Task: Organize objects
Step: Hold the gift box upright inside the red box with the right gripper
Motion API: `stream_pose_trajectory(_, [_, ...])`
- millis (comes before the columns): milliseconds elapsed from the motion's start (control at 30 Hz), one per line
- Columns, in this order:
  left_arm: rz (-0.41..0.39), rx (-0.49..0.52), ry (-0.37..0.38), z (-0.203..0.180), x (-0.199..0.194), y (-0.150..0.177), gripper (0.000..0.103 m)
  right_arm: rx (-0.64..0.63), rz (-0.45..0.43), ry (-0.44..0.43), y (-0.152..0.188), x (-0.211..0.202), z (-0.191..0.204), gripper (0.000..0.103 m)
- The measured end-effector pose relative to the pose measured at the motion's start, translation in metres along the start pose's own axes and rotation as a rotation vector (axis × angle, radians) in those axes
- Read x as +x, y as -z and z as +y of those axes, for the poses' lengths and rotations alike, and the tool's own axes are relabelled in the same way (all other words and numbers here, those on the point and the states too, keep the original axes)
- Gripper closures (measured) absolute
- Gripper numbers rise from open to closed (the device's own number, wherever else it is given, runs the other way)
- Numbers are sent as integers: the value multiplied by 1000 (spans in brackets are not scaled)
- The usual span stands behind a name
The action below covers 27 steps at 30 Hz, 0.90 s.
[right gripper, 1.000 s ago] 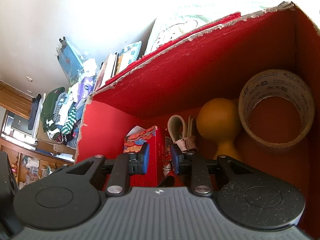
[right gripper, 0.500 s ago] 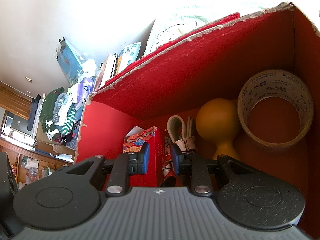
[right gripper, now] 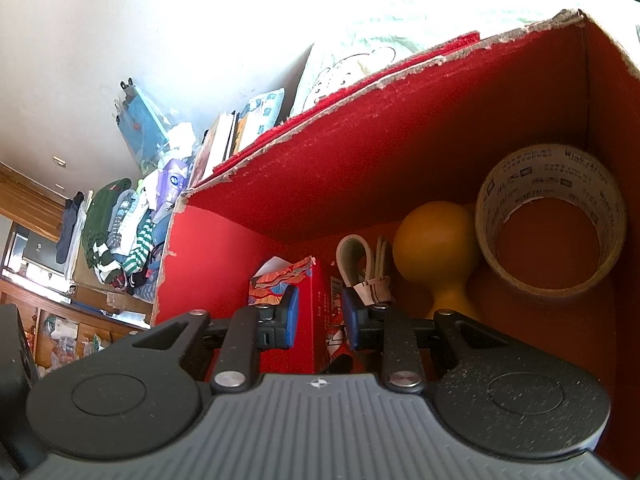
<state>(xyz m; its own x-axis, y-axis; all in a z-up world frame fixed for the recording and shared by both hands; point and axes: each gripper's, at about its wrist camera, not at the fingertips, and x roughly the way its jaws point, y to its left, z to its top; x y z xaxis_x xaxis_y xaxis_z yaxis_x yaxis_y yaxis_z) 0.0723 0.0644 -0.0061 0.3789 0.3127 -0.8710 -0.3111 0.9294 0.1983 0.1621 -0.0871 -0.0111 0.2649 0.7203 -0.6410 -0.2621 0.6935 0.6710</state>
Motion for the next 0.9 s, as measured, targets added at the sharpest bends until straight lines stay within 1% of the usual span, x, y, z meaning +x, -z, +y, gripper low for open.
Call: stream_pose_trajectory(900, [-12,-13,-2,1,0,1,2,0,0,3,3,0,2,76])
